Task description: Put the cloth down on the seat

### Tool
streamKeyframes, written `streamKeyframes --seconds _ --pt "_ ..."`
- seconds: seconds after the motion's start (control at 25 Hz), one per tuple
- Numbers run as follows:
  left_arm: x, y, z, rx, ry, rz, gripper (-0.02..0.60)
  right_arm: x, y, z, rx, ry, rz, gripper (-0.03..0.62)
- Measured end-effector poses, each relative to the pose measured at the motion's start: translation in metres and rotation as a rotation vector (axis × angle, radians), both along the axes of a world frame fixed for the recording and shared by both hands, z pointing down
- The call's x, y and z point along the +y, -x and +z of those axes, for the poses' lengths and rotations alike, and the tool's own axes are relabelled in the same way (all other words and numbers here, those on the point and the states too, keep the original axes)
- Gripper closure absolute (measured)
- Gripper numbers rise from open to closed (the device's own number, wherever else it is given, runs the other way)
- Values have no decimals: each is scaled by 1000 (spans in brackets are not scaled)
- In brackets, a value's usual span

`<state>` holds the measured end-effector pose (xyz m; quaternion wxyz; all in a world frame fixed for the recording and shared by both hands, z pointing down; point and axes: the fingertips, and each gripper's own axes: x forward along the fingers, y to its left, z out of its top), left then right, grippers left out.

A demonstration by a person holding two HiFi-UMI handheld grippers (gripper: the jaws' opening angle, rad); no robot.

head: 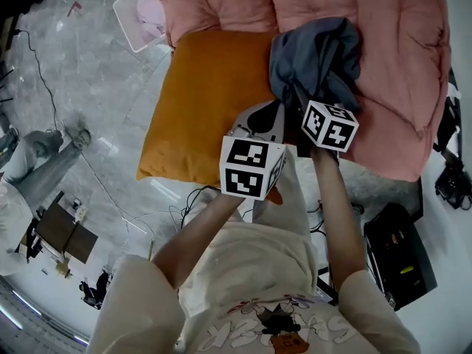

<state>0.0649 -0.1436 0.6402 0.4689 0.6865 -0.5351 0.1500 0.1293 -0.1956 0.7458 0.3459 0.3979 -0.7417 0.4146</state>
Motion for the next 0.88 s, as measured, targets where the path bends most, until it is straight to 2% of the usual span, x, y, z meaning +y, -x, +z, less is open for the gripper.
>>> streamKeyframes --seconds 0.4,0.88 --pt "2 4 -5 -20 -27 19 577 2 -4 -7 -76 52 109 304" --pt "8 21 -9 -74 -19 39 575 13 -10 -29 -76 28 146 293"
